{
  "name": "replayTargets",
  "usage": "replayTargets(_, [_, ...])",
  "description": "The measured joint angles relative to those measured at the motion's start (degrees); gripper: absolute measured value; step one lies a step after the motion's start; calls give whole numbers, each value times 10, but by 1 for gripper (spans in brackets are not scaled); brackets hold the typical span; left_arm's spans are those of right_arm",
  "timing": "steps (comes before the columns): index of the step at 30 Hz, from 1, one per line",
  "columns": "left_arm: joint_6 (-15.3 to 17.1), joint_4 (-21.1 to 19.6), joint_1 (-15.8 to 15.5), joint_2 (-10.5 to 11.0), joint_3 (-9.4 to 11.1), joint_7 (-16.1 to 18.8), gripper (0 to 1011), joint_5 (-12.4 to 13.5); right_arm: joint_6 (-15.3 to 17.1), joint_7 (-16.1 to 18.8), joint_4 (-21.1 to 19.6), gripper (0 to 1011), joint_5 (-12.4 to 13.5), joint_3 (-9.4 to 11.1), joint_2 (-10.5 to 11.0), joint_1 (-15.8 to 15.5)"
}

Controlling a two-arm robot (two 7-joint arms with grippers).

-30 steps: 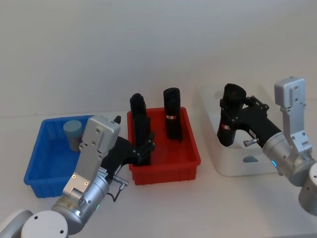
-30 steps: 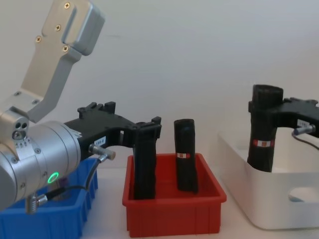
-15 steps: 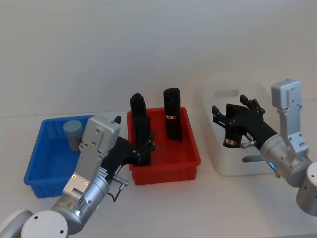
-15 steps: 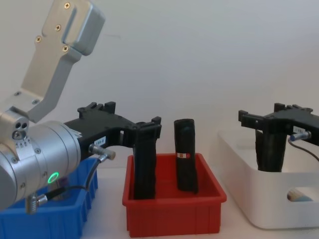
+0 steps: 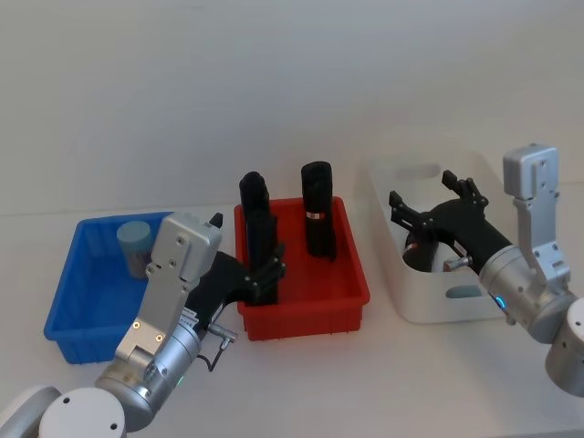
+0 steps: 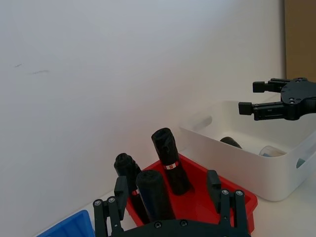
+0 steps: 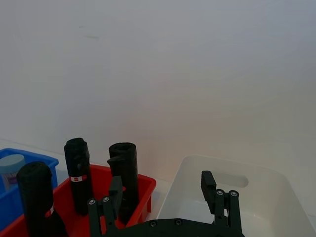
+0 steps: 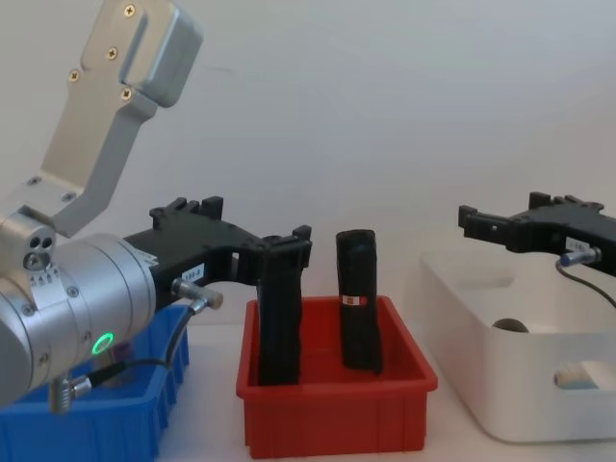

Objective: Pick the cotton swabs from the blue box and place them into the white box.

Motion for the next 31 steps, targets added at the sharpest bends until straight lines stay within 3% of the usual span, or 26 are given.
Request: replayTargets(31, [0,0,0,0,0,0,1004,0,-4,2,-4,1001,3,1,1,-2])
